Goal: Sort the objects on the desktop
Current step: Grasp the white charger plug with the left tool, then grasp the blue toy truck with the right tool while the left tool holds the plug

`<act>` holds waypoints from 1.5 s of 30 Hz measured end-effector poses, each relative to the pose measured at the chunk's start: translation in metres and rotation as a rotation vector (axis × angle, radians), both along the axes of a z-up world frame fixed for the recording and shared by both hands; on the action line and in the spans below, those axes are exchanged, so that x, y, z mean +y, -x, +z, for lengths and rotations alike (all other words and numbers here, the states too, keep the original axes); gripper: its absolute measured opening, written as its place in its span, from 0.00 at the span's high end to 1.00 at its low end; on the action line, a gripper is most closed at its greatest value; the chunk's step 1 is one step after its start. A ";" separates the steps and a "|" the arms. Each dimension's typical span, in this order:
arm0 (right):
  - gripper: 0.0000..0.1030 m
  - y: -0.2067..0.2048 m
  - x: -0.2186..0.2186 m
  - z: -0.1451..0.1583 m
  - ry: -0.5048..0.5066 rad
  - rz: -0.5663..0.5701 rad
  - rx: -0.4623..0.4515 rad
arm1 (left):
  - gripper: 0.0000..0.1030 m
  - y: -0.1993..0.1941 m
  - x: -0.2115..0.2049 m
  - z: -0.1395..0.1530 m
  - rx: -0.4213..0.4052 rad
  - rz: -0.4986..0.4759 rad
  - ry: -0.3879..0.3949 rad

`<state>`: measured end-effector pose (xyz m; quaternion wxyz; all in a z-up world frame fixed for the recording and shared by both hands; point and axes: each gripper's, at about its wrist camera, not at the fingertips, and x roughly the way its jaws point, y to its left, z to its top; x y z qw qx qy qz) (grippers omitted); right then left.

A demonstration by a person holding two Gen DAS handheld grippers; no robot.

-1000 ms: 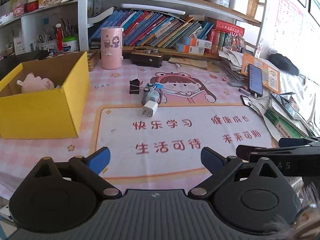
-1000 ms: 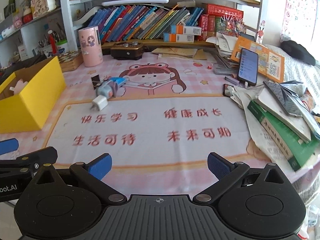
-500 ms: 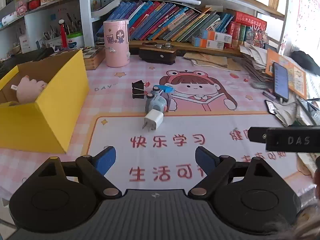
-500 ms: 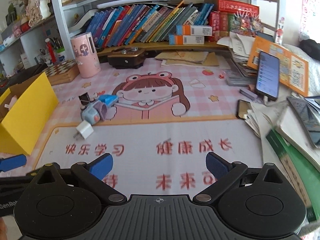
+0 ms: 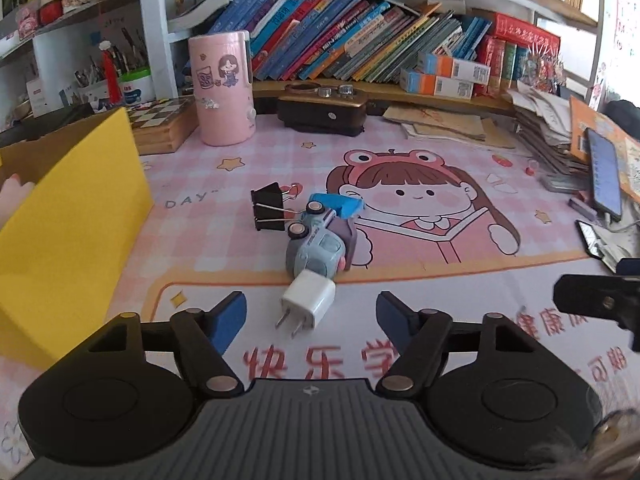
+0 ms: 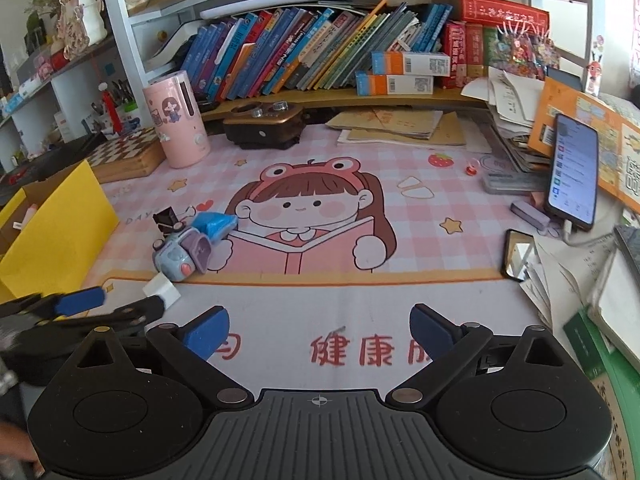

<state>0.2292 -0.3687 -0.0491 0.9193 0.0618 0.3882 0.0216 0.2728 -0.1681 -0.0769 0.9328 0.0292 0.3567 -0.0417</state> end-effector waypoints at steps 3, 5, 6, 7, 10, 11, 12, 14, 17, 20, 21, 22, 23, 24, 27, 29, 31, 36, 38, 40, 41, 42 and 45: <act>0.05 -0.006 -0.001 0.000 -0.001 0.012 -0.002 | 0.36 -0.012 -0.006 -0.008 0.010 -0.014 -0.019; 0.05 -0.009 -0.001 0.000 -0.003 0.019 -0.001 | 0.42 -0.019 -0.009 -0.014 0.027 -0.018 -0.032; 0.05 -0.011 -0.001 -0.001 -0.004 0.021 0.000 | 0.43 -0.022 -0.009 -0.017 0.039 -0.017 -0.036; 0.05 -0.012 -0.001 -0.001 -0.005 0.024 0.002 | 0.43 -0.024 -0.010 -0.020 0.048 -0.013 -0.039; 0.05 -0.016 0.000 -0.002 -0.006 0.030 0.004 | 0.43 -0.028 -0.007 -0.023 0.053 0.007 -0.046; 0.05 -0.017 0.000 -0.003 -0.007 0.032 0.006 | 0.43 -0.029 -0.006 -0.023 0.053 0.011 -0.044; 0.05 -0.018 0.001 -0.004 -0.008 0.035 0.008 | 0.46 -0.031 -0.004 -0.024 0.056 0.014 -0.040; 0.05 -0.021 0.003 -0.005 -0.009 0.042 0.016 | 0.50 -0.034 -0.003 -0.026 0.065 0.014 -0.040; 0.05 -0.025 0.006 -0.006 -0.012 0.054 0.025 | 0.55 -0.035 -0.003 -0.028 0.064 0.004 -0.035; 0.05 -0.027 0.009 -0.006 -0.015 0.068 0.023 | 0.67 -0.032 0.000 -0.028 0.064 0.005 0.004; 0.05 -0.027 0.010 -0.006 -0.016 0.072 0.021 | 0.67 -0.030 0.001 -0.028 0.064 0.001 0.006; 0.05 -0.028 0.011 -0.006 -0.018 0.077 0.021 | 0.67 -0.028 0.002 -0.028 0.066 0.001 0.012; 0.05 -0.029 0.012 -0.007 -0.020 0.082 0.023 | 0.67 -0.026 0.004 -0.027 0.074 0.007 0.025; 0.05 -0.031 0.014 -0.008 -0.024 0.088 0.027 | 0.67 -0.023 0.008 -0.025 0.079 0.017 0.044; 0.05 -0.039 0.021 -0.015 -0.036 0.123 0.040 | 0.67 -0.007 0.023 -0.012 0.072 0.064 0.090; 0.05 -0.046 0.030 -0.022 -0.040 0.167 0.040 | 0.67 0.005 0.034 -0.003 0.072 0.106 0.118; 0.05 -0.056 0.043 -0.030 -0.032 0.215 0.038 | 0.67 0.022 0.048 0.009 0.064 0.157 0.148; 0.05 -0.078 0.083 -0.049 -0.004 0.370 0.019 | 0.67 0.067 0.077 0.037 0.035 0.272 0.225; 0.05 -0.085 0.101 -0.054 0.021 0.430 -0.005 | 0.67 0.082 0.083 0.043 0.031 0.298 0.245; 0.05 -0.092 0.116 -0.059 0.043 0.477 -0.030 | 0.67 0.094 0.086 0.047 0.030 0.318 0.256; 0.06 -0.095 0.123 -0.062 0.061 0.490 -0.041 | 0.67 0.099 0.087 0.049 0.026 0.327 0.260; 0.06 -0.099 0.128 -0.064 0.080 0.495 -0.047 | 0.67 0.103 0.088 0.050 0.021 0.332 0.262; 0.12 -0.109 0.137 -0.072 0.098 0.488 -0.037 | 0.67 0.112 0.090 0.056 0.005 0.337 0.255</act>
